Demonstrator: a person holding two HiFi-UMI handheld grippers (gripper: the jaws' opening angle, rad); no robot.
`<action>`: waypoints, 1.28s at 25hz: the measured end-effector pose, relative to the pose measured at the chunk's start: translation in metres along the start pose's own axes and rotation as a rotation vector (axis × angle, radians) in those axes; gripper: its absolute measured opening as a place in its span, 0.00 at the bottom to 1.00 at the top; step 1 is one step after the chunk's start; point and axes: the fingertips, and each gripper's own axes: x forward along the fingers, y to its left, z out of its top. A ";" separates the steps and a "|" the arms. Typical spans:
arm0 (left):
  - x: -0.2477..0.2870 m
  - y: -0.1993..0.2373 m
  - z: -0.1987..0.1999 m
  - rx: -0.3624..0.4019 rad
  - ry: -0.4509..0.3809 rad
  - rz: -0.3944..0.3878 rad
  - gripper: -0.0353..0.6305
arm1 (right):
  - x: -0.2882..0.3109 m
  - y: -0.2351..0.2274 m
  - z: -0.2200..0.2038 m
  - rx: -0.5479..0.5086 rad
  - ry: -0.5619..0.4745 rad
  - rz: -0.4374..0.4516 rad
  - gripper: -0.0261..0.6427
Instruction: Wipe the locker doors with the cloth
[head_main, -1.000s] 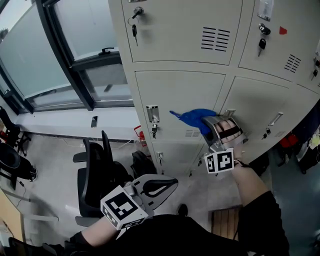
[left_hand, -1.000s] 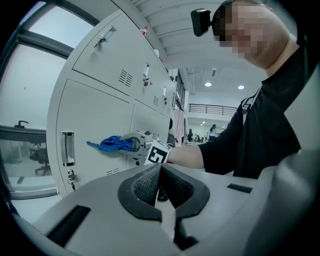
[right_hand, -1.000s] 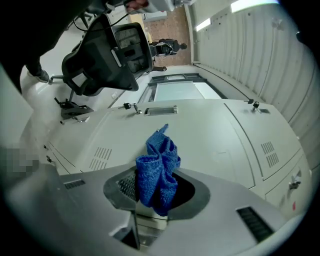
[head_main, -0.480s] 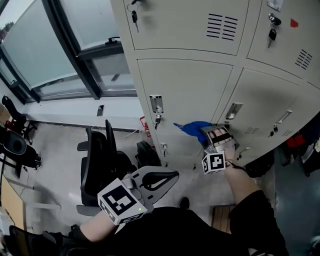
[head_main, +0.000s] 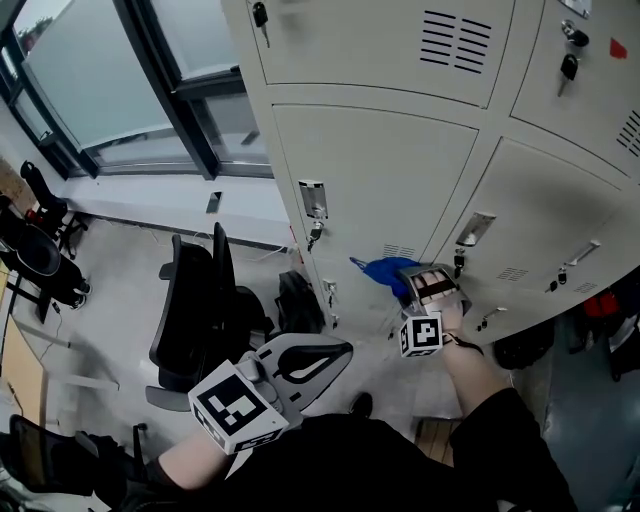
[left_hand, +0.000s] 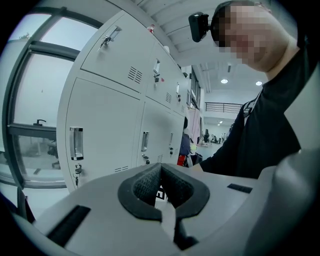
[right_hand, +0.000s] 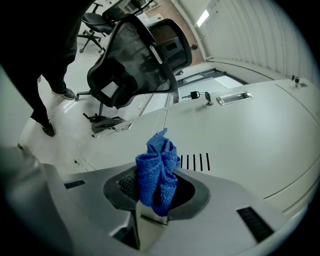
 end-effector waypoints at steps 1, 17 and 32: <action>0.000 -0.001 0.000 -0.001 -0.003 0.009 0.06 | 0.001 0.002 0.000 -0.003 -0.003 0.004 0.19; -0.078 -0.030 -0.003 0.051 -0.090 -0.041 0.06 | -0.112 -0.036 0.100 0.215 -0.028 -0.078 0.19; -0.123 -0.060 -0.035 0.045 -0.144 -0.197 0.06 | -0.260 -0.078 0.198 1.193 -0.338 -0.156 0.19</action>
